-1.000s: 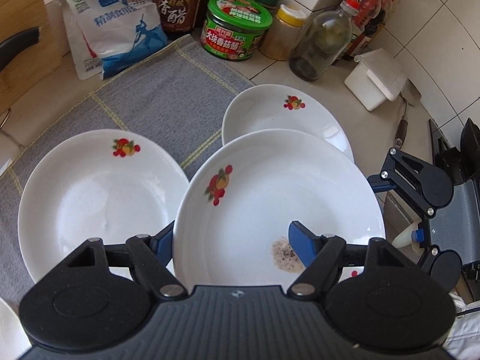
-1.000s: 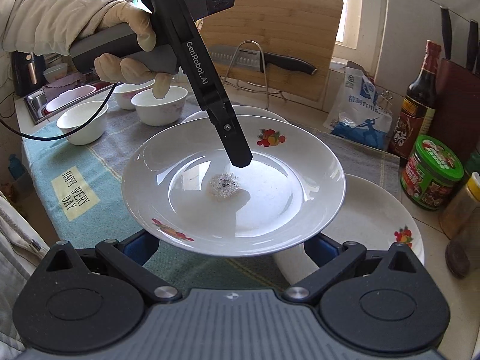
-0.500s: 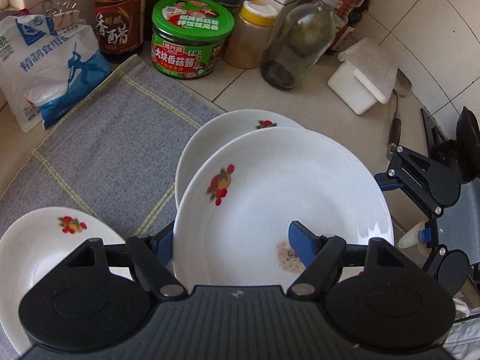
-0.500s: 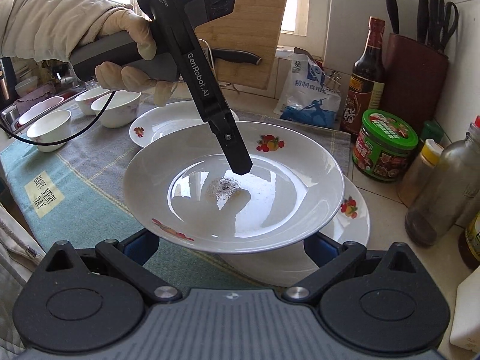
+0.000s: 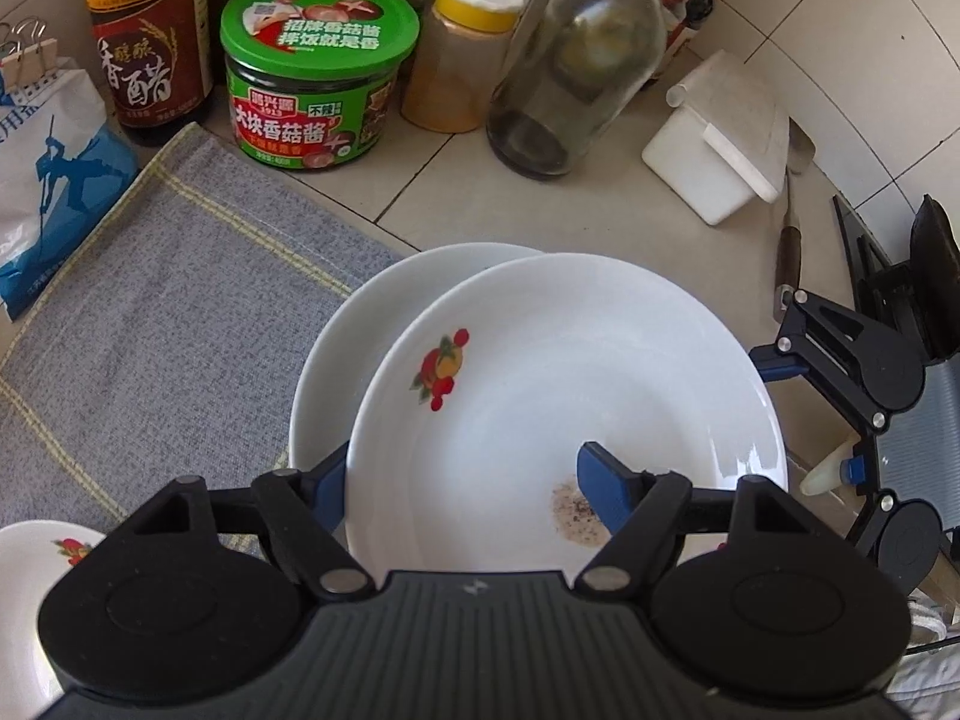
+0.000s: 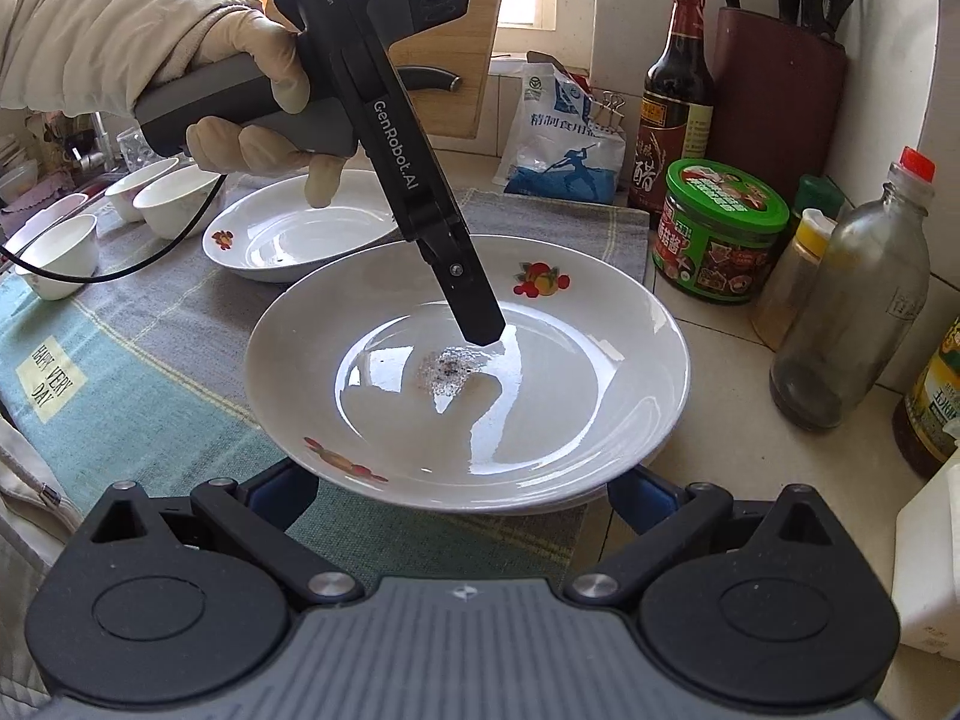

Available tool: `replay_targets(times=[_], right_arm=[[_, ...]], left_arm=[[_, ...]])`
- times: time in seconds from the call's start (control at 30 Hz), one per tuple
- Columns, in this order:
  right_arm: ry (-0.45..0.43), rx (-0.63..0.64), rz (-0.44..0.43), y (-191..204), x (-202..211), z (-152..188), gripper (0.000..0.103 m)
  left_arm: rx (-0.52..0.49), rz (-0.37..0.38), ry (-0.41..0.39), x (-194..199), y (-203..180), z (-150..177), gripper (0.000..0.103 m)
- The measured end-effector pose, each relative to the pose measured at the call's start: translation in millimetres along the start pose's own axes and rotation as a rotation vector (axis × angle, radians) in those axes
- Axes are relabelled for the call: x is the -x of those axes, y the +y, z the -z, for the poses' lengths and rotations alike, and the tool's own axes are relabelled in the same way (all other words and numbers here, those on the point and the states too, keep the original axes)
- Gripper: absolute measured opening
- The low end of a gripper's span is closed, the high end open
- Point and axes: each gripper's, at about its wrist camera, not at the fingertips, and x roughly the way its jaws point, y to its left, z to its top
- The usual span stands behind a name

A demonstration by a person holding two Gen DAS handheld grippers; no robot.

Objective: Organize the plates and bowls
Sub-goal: 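Lower the stained plate onto the other flower-print plate with the left tool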

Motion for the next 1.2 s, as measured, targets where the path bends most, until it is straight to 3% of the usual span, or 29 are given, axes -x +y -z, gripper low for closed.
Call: replay_targets(times=[0.7, 0.97, 1.2], right_arm=[[0.014, -0.034, 0.018, -2.7, 4.4, 3.5, 0.103], [0.001, -0.042, 0.024, -3.5, 8.6, 4.1, 0.103], [-0.010, -0.044, 0.020, -1.2, 11.3, 6.1, 0.103]], left_arm=[[-0.024, -0.014, 0.021, -20.8, -5.9, -4.1, 0.076], [-0.046, -0.039, 0.037, -26.2, -13.8, -8.0, 0.086], [-0.066, -0.083, 0.053, -30.9, -22.3, -10.4, 0.087]])
